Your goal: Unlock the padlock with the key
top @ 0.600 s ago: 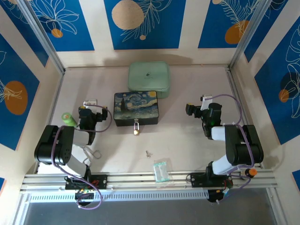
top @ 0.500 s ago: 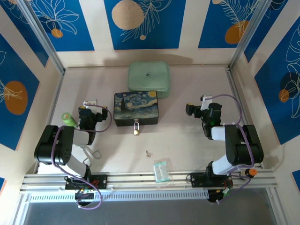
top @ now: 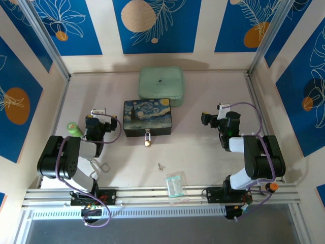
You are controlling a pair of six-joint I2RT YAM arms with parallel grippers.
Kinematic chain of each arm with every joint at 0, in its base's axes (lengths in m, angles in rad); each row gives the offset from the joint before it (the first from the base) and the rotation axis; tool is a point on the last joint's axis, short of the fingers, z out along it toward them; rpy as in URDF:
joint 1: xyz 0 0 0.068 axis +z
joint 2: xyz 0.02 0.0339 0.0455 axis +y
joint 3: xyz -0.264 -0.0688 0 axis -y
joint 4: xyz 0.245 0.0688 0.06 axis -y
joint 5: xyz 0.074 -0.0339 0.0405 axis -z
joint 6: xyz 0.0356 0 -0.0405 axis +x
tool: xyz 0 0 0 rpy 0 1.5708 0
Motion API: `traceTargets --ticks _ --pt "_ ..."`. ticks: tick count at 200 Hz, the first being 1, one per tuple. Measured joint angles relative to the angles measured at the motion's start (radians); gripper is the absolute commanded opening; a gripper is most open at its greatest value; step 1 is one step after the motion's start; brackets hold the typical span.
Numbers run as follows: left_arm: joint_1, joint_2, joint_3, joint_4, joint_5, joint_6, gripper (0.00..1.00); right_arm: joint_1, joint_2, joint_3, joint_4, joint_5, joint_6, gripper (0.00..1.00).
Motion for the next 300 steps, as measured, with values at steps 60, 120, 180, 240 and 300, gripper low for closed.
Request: traceTargets --ticks 60,120,180,240,300 --pt "0.0 0.0 0.0 0.0 0.0 0.0 1.0 0.0 0.0 0.0 0.0 0.0 0.0 0.99" --pt "0.0 0.0 0.0 0.0 0.003 0.0 0.99 0.0 0.0 0.0 0.0 0.0 0.0 0.98" --pt "0.0 -0.058 0.0 -0.069 0.005 0.0 0.99 0.01 -0.01 0.006 -0.037 -0.022 -0.013 0.99" --pt "0.0 -0.425 0.083 -0.397 -0.066 -0.153 1.0 0.09 -0.297 0.12 -0.379 0.008 0.029 0.99" --pt "0.0 -0.646 0.074 -0.608 0.062 -0.515 1.0 0.055 -0.43 0.304 -0.762 -0.185 0.215 0.99"
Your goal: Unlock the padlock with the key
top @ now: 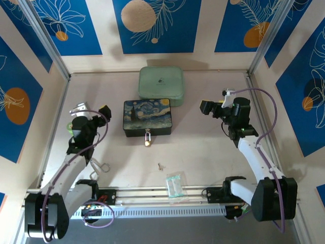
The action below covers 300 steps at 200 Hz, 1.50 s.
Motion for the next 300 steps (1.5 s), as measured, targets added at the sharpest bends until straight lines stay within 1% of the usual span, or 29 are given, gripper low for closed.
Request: traceTargets --ticks 10,23,49,53,72,86,100,117,130,151,176,187,197,217,231,263,300 --pt "0.0 -0.026 -0.001 -0.046 0.038 -0.045 0.99 0.018 0.005 0.013 -0.064 -0.037 0.01 0.99" --pt "0.0 -0.047 0.006 -0.126 0.09 -0.072 0.99 0.071 0.007 0.016 -0.137 -0.063 0.012 0.99" --pt "-0.011 -0.051 0.057 -0.339 0.185 -0.09 0.99 0.259 0.006 0.016 -0.261 -0.05 0.011 0.99" --pt "-0.014 -0.051 0.064 -0.363 0.2 -0.091 0.99 0.284 0.006 0.016 -0.272 -0.043 0.012 1.0" --pt "-0.05 -0.06 0.083 -0.454 0.262 -0.096 0.99 0.412 0.006 0.007 -0.312 -0.002 0.031 0.98" --pt "-0.115 -0.075 0.084 -0.505 0.285 -0.103 0.99 0.505 0.006 -0.011 -0.325 0.041 0.049 0.96" --pt "-0.216 -0.085 0.085 -0.548 0.285 -0.114 0.99 0.597 0.014 -0.022 -0.344 0.09 0.071 0.93" --pt "-0.337 -0.087 0.087 -0.576 0.27 -0.134 0.99 0.698 0.037 -0.028 -0.35 0.138 0.106 0.85" --pt "-0.406 -0.085 0.086 -0.581 0.261 -0.164 0.99 0.765 0.061 -0.039 -0.345 0.164 0.138 0.81" --pt "-0.48 -0.082 0.058 -0.536 0.246 -0.223 0.99 0.864 0.122 -0.046 -0.343 0.214 0.189 0.68" --pt "-0.544 -0.082 0.016 -0.525 0.196 -0.289 0.99 0.97 0.223 -0.045 -0.336 0.261 0.24 0.57" --pt "-0.561 -0.082 0.014 -0.528 0.175 -0.307 0.99 1.006 0.261 -0.044 -0.334 0.278 0.259 0.5" --pt "-0.57 -0.084 0.014 -0.526 0.158 -0.32 0.99 1.038 0.291 -0.04 -0.335 0.298 0.278 0.48" --pt "-0.574 -0.083 0.014 -0.52 0.138 -0.334 0.99 1.093 0.336 -0.02 -0.333 0.349 0.304 0.47" --pt "-0.575 -0.078 0.012 -0.509 0.131 -0.348 0.99 1.117 0.356 -0.003 -0.33 0.376 0.32 0.44" --pt "-0.581 -0.045 0.005 -0.486 0.126 -0.359 0.99 1.136 0.391 0.025 -0.305 0.399 0.338 0.43" --pt "-0.589 -0.028 0.005 -0.478 0.122 -0.359 0.99 1.138 0.441 0.04 -0.293 0.402 0.349 0.39"
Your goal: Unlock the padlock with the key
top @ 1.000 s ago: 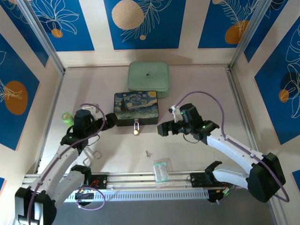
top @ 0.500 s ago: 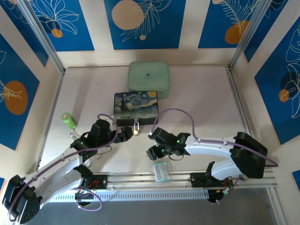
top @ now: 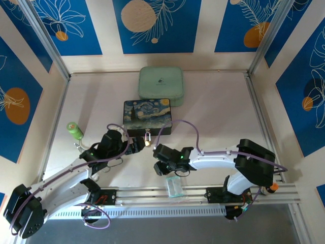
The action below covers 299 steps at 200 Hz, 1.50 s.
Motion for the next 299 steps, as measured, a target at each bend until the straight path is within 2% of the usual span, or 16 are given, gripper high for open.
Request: traceTargets --ticks 51,100,123,143,156,179,222,257,299 --pt "0.0 0.0 -0.003 0.019 -0.008 -0.015 0.99 0.011 0.037 0.012 -0.021 0.001 0.006 0.3" --pt "0.0 0.011 -0.019 0.037 -0.015 -0.019 0.99 0.031 0.052 0.02 -0.037 0.013 0.01 0.29" --pt "-0.002 0.022 -0.019 0.039 -0.014 -0.023 1.0 0.027 0.057 0.027 -0.046 0.014 0.009 0.18" --pt "-0.003 0.025 -0.019 0.041 -0.015 -0.023 1.0 0.01 0.055 0.027 -0.04 -0.004 0.012 0.09" --pt "-0.004 0.026 -0.019 0.042 -0.015 -0.023 0.99 -0.002 0.051 0.025 -0.008 -0.025 0.014 0.07" --pt "-0.004 0.038 -0.025 0.075 -0.005 -0.028 0.91 -0.04 0.027 -0.011 0.055 -0.072 0.009 0.06" --pt "-0.025 0.089 -0.041 0.169 0.031 -0.053 0.86 -0.134 -0.052 -0.094 0.084 -0.153 -0.024 0.05" --pt "-0.093 0.104 -0.062 0.272 0.018 -0.179 0.79 -0.194 -0.118 -0.131 0.112 -0.217 -0.039 0.05" --pt "-0.237 0.104 -0.108 0.412 -0.086 -0.417 0.74 -0.255 -0.212 -0.183 0.22 -0.303 -0.027 0.06"
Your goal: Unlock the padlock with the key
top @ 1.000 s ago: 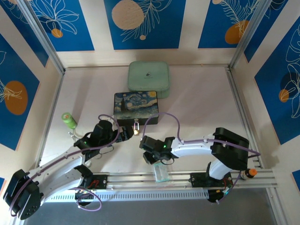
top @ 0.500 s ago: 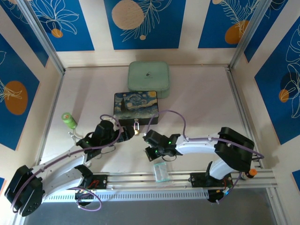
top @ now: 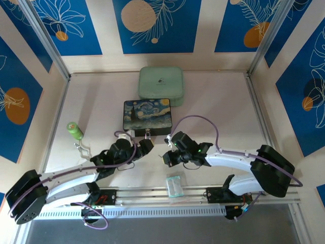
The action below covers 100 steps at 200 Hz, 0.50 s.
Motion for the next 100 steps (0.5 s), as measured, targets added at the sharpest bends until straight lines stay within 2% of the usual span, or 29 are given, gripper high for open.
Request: traceTargets --ticks 37,51,100 --pt "-0.048 -0.001 0.0 0.065 -0.068 -0.101 0.65 -0.031 -0.063 -0.028 0.094 -0.069 0.029 0.06" --pt "-0.055 0.009 0.001 0.083 -0.076 -0.111 0.56 -0.042 -0.085 -0.036 0.126 -0.093 0.044 0.06" --pt "-0.087 0.148 0.002 0.235 -0.069 -0.127 0.4 -0.069 -0.11 -0.044 0.179 -0.154 0.071 0.05"
